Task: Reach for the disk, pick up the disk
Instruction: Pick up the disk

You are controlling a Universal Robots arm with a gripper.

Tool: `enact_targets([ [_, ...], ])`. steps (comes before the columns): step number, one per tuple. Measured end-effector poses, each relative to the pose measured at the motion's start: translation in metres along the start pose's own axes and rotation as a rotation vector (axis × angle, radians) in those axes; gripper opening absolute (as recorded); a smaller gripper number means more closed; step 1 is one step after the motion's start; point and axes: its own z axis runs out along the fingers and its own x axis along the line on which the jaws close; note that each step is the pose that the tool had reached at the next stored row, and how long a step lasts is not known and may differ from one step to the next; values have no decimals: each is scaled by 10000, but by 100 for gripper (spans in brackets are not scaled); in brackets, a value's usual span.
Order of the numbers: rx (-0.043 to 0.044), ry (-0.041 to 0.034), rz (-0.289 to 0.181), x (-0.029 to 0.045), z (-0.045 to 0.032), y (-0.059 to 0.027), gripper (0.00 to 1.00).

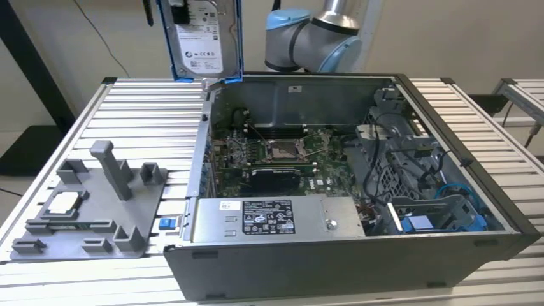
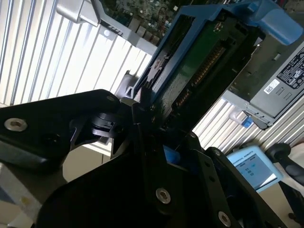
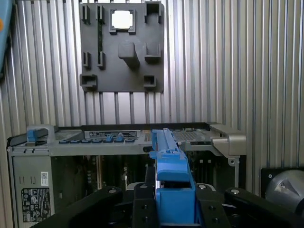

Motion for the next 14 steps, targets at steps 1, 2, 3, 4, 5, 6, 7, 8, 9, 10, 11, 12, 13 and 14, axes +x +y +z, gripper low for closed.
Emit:
enact_targets([
  [1, 0, 0, 0, -1, 0, -19, 0],
  [2, 1, -1, 0, -2, 1, -38, 0],
  [3, 0, -1, -1, -3, 1, -57, 0],
  [4, 0, 0, -1, -4, 1, -76, 0],
  [5, 1, -1, -1, -5, 2, -94, 0],
  [6, 0, -1, -1, -6, 2, -114, 0],
  [7, 0, 0, -1, -7, 2, -132, 0],
  [8, 0, 0, -1, -8, 2, -155, 0],
  [9, 0, 0, 0, -10, 3, -182, 0],
  [10, 0, 0, 0, -11, 3, -209, 0],
  [11, 1, -1, -1, -13, 4, -235, 0],
  [12, 0, -1, -1, -14, 4, -264, 0],
  [13, 1, -1, -2, -16, 4, -295, 0],
  [14, 0, -1, 0, -17, 5, -325, 0],
])
